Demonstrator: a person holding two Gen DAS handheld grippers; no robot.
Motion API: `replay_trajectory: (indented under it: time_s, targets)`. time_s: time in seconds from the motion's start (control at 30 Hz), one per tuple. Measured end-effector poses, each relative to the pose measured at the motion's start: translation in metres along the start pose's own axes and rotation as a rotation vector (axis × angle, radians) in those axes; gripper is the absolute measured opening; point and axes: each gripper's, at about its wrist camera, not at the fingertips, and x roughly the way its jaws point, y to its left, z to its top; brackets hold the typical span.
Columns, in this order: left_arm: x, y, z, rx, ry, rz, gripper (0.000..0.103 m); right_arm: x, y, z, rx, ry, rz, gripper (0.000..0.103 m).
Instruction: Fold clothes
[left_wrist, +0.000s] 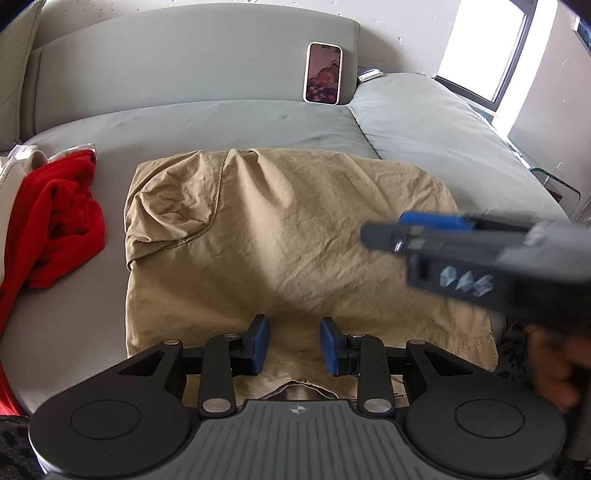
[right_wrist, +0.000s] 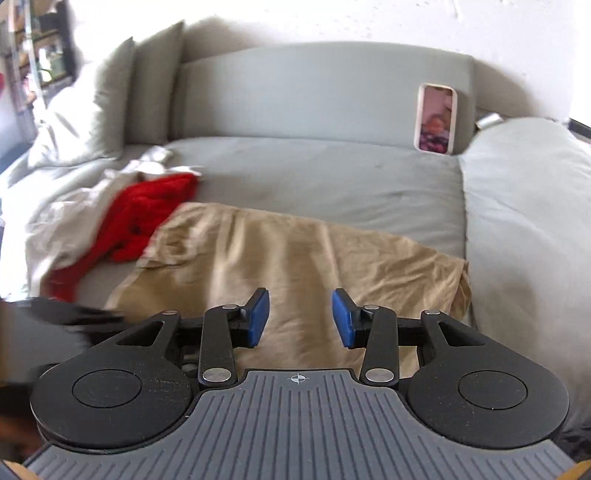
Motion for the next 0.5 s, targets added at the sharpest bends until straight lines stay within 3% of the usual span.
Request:
replay_trajectory:
  time_s: [0.27,0.5]
  targets:
    - [-0.009,-0.002,0.008,-0.004,-0.020,0.009,0.029,0.024,-0.016,-0.045,-0.066,-0.107,0.016,0.041]
    - [-0.039,0.026,0.044,-0.087,-0.145,0.044,0.033,0.024,-0.016,-0.047,-0.083,-0.099,0.016,0.041]
